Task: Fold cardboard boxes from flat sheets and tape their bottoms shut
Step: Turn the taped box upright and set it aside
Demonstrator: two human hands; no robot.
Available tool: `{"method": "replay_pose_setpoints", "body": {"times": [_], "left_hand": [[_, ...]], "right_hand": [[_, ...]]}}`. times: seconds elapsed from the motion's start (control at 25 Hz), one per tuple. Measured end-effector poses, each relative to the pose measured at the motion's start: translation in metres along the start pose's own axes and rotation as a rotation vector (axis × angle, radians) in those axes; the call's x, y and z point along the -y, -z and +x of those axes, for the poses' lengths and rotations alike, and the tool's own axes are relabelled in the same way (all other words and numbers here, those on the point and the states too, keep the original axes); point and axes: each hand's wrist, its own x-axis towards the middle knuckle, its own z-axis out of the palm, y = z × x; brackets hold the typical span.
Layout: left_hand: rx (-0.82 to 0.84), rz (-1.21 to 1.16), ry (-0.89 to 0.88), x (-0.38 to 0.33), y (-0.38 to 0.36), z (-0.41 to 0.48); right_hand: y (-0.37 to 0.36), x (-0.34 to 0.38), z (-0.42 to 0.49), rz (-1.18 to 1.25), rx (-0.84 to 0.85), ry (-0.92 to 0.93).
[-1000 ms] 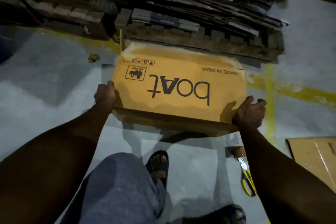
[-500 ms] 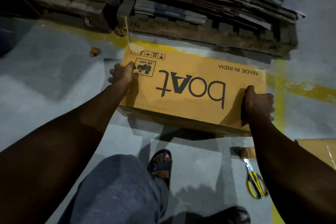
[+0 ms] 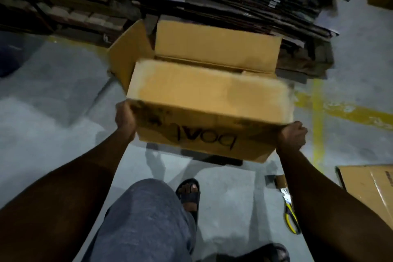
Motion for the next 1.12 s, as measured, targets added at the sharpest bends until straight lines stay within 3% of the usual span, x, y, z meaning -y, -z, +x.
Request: {"method": "replay_pose_setpoints", "body": {"times": [0.08,0.12,0.28,0.4,0.52,0.64,0.8,0.92,1.0,1.12], "left_hand": [[-0.191,-0.042,0.044,0.01,0.016,0.01],[-0.259,-0.045,0.049,0.011,0.023,0.014],[-0.349,0.137,0.011,-0.003,0.038,0.018],[-0.394,0.207,-0.084,-0.016,0.044,0.017],[-0.326,0.307,-0.232,-0.02,0.051,0.009],[-0.183,0.475,-0.354,-0.027,0.056,-0.012],[-0.029,0.569,-0.282,-0.031,0.067,-0.025],[-0.022,0.662,-0.209,-0.04,0.073,-0.032],[0.007,0.812,-0.265,-0.043,0.073,-0.039],[0.134,0.917,-0.394,-0.041,0.063,-0.039]], "right_hand": [[0.001,0.004,-0.007,0.045,-0.11,0.056],[0.0,0.008,-0.009,0.039,-0.081,0.131],[-0.007,0.021,-0.019,-0.219,0.233,0.436],[0.0,0.024,-0.029,-0.424,0.15,0.523],[0.02,0.026,-0.043,-0.432,0.094,0.577],[0.042,0.021,-0.069,-0.461,0.196,0.633],[0.072,0.0,-0.11,-0.488,0.237,0.654],[0.09,-0.018,-0.127,-0.728,0.459,0.75],[0.089,-0.025,-0.133,-0.931,0.565,0.776],[0.065,-0.023,-0.134,-0.89,0.493,0.795]]}}
